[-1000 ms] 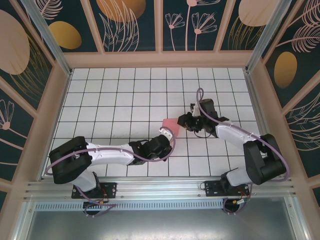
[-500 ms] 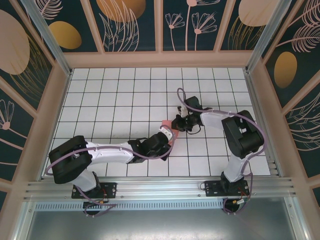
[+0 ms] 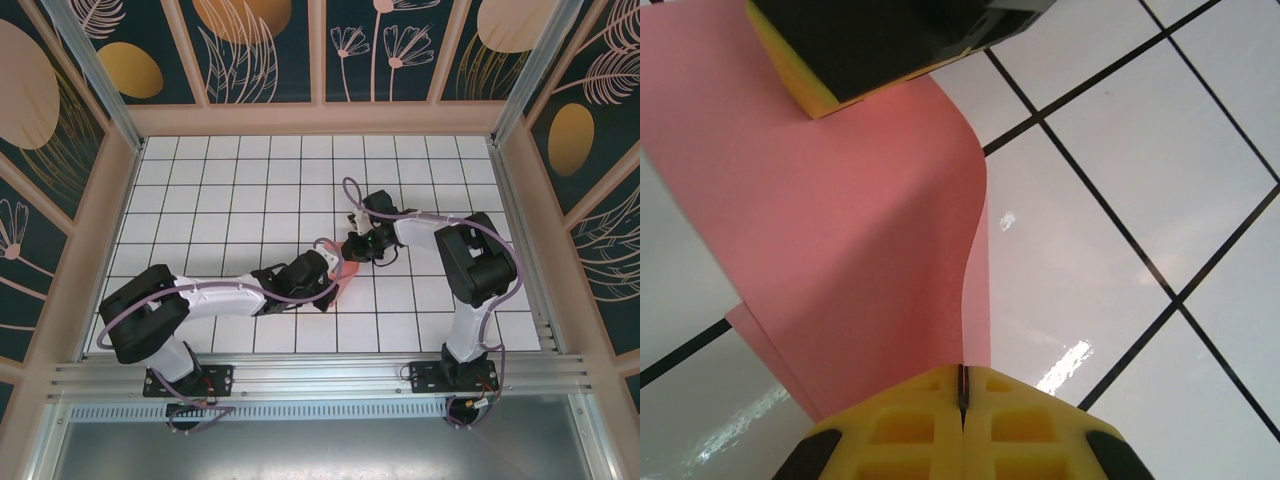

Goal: Fold a paper plane with a square sheet of paper (pick it up from the middle)
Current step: Third fold the triangle at the center of the table.

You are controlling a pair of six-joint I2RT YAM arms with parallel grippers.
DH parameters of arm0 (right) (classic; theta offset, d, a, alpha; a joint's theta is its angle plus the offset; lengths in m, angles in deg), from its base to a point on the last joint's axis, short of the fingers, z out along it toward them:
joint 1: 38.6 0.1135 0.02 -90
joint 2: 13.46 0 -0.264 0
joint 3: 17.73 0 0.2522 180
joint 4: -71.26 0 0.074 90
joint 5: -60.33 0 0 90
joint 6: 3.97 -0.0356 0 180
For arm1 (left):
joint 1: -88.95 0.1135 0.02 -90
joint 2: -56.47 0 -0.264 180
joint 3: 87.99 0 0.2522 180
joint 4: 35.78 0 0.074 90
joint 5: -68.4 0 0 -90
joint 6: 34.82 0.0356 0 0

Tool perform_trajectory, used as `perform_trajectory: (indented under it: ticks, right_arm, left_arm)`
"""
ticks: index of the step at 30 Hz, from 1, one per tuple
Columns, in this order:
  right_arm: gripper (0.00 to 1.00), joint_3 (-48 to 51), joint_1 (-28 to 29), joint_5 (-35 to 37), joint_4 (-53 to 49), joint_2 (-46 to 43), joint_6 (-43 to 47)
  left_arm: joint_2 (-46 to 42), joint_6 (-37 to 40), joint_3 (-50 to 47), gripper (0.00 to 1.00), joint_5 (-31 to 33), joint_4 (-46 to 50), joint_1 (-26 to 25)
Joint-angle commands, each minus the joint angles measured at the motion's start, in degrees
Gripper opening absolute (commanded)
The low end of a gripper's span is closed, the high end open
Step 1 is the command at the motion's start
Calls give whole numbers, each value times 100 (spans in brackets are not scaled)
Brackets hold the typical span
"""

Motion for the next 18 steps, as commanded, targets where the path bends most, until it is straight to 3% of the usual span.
perform_trajectory:
  ticks: [1,18]
  right_arm:
    - [8,-125,49,127,-282,186,296]
    - [8,-263,65,150,-399,310,503]
  left_arm:
    - [142,170,98,0,-249,42,154]
    - [478,424,324,0,-583,113,576]
